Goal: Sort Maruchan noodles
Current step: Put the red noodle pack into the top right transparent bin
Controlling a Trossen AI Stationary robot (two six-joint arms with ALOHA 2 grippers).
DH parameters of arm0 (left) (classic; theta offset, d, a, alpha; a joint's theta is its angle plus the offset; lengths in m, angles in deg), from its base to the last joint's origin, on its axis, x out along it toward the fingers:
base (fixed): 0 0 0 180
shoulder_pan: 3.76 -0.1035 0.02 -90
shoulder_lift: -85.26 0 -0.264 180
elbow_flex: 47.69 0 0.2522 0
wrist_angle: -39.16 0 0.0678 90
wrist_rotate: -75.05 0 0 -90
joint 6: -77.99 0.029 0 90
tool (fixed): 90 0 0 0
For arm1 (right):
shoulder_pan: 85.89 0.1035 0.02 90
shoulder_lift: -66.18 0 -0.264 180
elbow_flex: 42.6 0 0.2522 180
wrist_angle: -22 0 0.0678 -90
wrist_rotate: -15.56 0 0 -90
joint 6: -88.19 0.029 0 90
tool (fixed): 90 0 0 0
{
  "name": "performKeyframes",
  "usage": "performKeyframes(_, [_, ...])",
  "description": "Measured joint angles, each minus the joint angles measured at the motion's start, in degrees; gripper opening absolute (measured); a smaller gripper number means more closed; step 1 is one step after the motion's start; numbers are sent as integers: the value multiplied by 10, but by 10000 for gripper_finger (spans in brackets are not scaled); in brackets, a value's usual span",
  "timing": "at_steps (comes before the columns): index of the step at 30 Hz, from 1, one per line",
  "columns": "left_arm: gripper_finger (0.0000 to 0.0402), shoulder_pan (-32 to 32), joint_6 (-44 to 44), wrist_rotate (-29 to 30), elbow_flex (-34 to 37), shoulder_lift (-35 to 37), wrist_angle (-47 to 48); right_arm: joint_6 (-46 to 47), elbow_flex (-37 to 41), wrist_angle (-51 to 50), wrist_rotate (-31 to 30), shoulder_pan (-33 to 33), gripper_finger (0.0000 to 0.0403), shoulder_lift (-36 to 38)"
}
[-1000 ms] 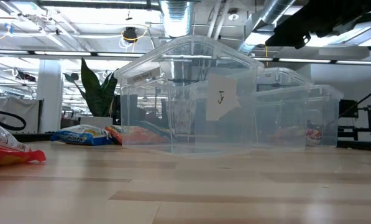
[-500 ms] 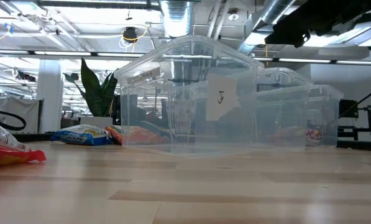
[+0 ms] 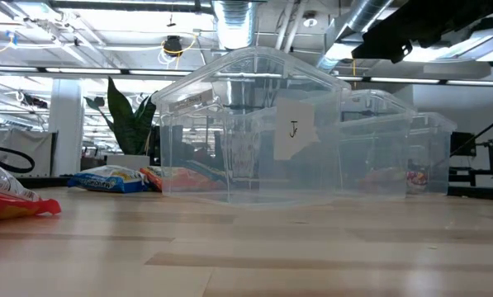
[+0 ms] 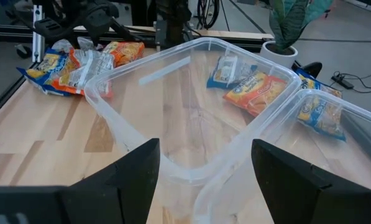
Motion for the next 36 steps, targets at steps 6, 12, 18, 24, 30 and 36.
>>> performKeyframes(6, [98, -6, -3, -40, 0, 0, 0, 1, 0, 0, 0, 0, 276, 0])
performKeyframes(12, [7, -21, 59, -50, -14, 2, -1, 1, 0, 0, 0, 0, 276, 0])
performKeyframes(18, [0, -31, 143, -43, -60, 19, 2, 1, 0, 0, 0, 0, 276, 0])
performKeyframes(24, [0, -33, 227, -16, -93, 40, 27, 1, 0, 0, 0, 0, 276, 0])
performKeyframes(30, [0, -26, 180, 7, -93, 40, 43, -1, 0, -1, 0, 0, 276, 0])
performKeyframes(36, [43, -10, 125, 17, -93, 40, 43, -1, 0, -1, 0, 0, 276, 0])
